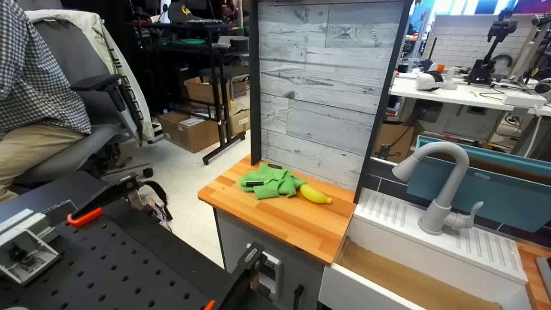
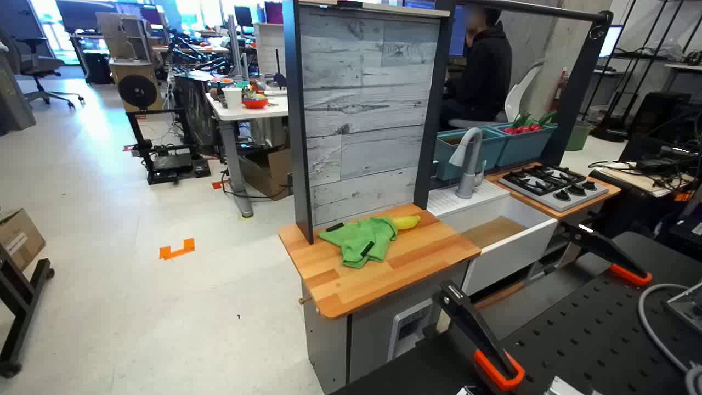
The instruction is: Slide the tap slightly to the center of the sink
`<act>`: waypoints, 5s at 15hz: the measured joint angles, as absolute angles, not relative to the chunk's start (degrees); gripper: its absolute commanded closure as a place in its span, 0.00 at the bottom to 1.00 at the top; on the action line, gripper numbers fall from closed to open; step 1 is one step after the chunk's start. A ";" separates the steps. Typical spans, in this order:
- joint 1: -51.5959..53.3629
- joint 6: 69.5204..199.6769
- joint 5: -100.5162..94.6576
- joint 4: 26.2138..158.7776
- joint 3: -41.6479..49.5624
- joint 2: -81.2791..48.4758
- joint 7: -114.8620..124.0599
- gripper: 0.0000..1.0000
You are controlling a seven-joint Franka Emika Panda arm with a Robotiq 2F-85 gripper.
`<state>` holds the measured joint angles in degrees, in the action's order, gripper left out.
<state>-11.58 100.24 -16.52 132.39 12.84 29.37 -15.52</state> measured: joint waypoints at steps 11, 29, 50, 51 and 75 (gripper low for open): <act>-11.58 100.27 -16.52 132.37 12.85 29.38 -15.52 0.00; -9.44 108.71 2.09 124.54 13.23 12.96 -6.04 0.00; -12.14 129.50 14.00 91.94 10.48 -35.51 13.80 0.00; -12.53 129.58 14.34 90.31 10.48 -36.95 15.06 0.00; -6.21 139.31 6.98 80.08 15.85 -53.76 39.51 0.51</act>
